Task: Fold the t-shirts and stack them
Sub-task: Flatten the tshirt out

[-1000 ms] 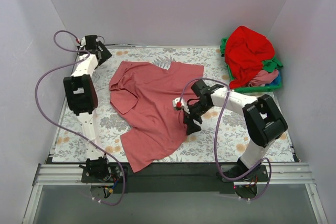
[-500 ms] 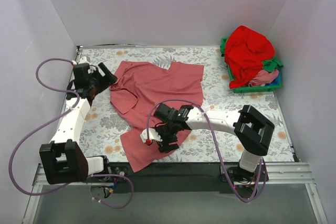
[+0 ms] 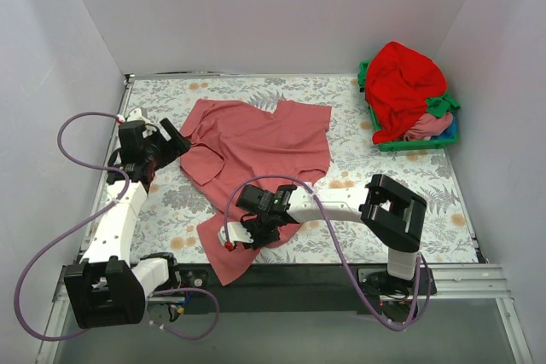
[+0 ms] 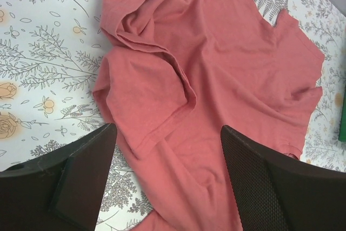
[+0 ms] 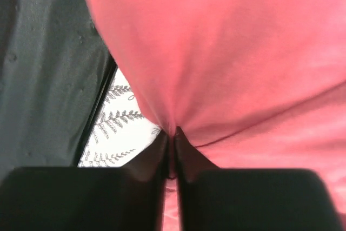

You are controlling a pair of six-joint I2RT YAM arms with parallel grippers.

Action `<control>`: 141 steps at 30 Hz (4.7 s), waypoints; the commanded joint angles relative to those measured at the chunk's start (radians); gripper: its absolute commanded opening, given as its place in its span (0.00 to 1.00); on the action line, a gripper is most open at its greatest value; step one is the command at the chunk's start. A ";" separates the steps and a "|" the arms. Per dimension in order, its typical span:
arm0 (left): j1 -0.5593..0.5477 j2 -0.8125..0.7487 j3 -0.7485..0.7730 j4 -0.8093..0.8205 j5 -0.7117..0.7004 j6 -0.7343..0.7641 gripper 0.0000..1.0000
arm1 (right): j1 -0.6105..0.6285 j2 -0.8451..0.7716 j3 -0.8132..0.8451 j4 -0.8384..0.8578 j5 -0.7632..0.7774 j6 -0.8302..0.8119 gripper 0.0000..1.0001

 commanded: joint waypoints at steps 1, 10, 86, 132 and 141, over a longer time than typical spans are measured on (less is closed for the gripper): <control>0.003 -0.050 -0.027 0.005 -0.006 0.016 0.76 | 0.005 0.012 -0.005 -0.130 -0.001 -0.001 0.05; -0.009 -0.039 -0.043 0.022 0.135 0.013 0.76 | 0.005 -0.157 -0.137 -0.651 -0.166 -0.354 0.01; -0.273 0.990 0.674 -0.167 -0.426 0.185 0.08 | -0.926 -0.229 -0.048 -0.270 -0.531 -0.067 0.56; -0.241 0.883 0.605 -0.135 -0.310 0.168 0.16 | -0.926 -0.226 -0.058 -0.273 -0.523 -0.074 0.56; -0.241 0.875 0.602 -0.139 -0.319 0.169 0.10 | -0.926 -0.225 -0.059 -0.273 -0.523 -0.074 0.56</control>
